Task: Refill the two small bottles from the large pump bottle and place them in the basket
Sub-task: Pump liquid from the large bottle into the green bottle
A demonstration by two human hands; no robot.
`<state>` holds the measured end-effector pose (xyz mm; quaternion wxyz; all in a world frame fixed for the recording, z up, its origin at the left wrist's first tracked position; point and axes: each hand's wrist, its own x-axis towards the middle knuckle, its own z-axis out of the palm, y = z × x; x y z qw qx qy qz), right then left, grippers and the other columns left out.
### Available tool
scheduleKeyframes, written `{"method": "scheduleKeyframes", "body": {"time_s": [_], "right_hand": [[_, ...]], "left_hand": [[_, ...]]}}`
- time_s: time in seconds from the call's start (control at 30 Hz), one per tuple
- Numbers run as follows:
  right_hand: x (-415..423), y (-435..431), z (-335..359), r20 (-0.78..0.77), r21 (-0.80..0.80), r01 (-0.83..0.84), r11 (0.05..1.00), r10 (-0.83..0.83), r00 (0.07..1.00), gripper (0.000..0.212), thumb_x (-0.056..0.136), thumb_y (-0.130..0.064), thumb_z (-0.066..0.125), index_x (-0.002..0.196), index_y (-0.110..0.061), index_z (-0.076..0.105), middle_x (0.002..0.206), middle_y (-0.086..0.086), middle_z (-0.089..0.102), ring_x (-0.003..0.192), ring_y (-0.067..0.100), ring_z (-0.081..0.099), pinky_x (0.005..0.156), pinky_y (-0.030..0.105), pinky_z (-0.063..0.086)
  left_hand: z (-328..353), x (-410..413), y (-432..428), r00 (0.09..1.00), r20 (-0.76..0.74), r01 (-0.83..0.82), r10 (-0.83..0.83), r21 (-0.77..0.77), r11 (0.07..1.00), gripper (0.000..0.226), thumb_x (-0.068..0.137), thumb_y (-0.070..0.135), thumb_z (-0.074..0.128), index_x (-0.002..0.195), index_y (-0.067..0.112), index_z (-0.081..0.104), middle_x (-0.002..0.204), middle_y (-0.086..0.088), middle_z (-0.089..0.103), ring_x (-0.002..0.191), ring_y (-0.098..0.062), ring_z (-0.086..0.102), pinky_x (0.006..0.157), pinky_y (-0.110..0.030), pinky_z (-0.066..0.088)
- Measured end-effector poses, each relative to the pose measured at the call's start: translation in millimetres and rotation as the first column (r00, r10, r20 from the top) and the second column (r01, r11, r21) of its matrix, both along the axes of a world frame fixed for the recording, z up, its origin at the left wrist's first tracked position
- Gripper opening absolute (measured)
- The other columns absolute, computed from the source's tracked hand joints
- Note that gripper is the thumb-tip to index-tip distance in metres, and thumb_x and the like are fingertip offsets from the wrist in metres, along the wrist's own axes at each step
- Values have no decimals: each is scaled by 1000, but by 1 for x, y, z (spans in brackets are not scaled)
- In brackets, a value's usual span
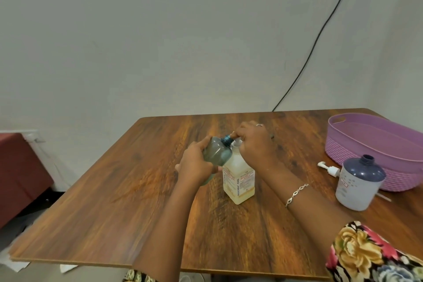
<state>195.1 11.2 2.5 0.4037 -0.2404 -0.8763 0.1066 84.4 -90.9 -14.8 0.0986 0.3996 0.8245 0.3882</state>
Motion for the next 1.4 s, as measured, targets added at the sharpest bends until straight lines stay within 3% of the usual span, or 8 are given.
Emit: {"method": "scheduleKeyframes", "body": {"time_s": [0.23,0.37,0.47,0.73,0.9,1.0,1.2,1.4], "right_hand": [[1,11,19,126,10,3,1000,-4,992,33,79,3,47,100,-6,70,93,9,64,88,25,51,73,29,35],[1,-2,3,-24,5,28,1000,-28,999,26,74,4,48,85,-3,70,81,9,62,79,25,50,65,29,33],[-3,-5,-5,-13,43,49,998,-48,999,18,68,9,59,77,-2,69,77,10,64,74,28,53,64,27,29],[-5,11,17,91,-8,8,1000,-8,996,31,79,3,47,96,-7,71,90,9,62,89,26,49,78,37,40],[-3,-1,-2,-1,67,40,997,-40,999,22,64,13,57,73,-3,69,70,9,61,71,28,52,57,30,36],[-6,-2,-5,-27,92,71,993,-69,997,18,62,13,63,66,-4,67,66,7,61,67,28,53,59,30,33],[-3,9,12,48,95,80,992,-85,995,26,78,2,51,88,-9,73,85,4,68,89,25,44,72,31,27],[-2,-1,-4,-47,68,60,996,-57,997,28,67,5,44,73,-5,70,72,6,65,78,27,48,66,31,30]], "left_hand": [[13,3,2,1000,-26,2,0,40,999,91,65,21,83,141,36,35,107,14,40,103,-9,43,98,-47,38],[4,1,2,1000,-7,3,-3,20,1000,92,65,15,83,141,34,36,106,14,39,113,-15,45,99,-48,38],[0,0,0,1000,-9,-7,8,10,1000,91,66,14,82,141,34,36,105,14,38,112,-14,43,99,-47,37],[17,-1,2,998,-65,10,-10,-1,1000,89,67,21,81,141,38,34,114,11,45,113,-14,45,97,-42,34],[4,-1,0,999,-35,17,-18,-17,1000,91,65,18,82,141,35,35,117,9,47,116,-16,46,98,-47,38],[0,1,-1,1000,-8,15,-15,-1,1000,90,65,16,82,141,34,36,124,6,47,117,-17,46,98,-48,38],[12,4,1,1000,2,18,-18,49,999,90,66,17,82,141,33,36,116,9,44,115,-17,46,99,-48,37],[2,5,-1,999,34,18,-19,18,1000,92,64,12,83,142,30,36,118,9,45,114,-14,45,100,-46,38]]}}
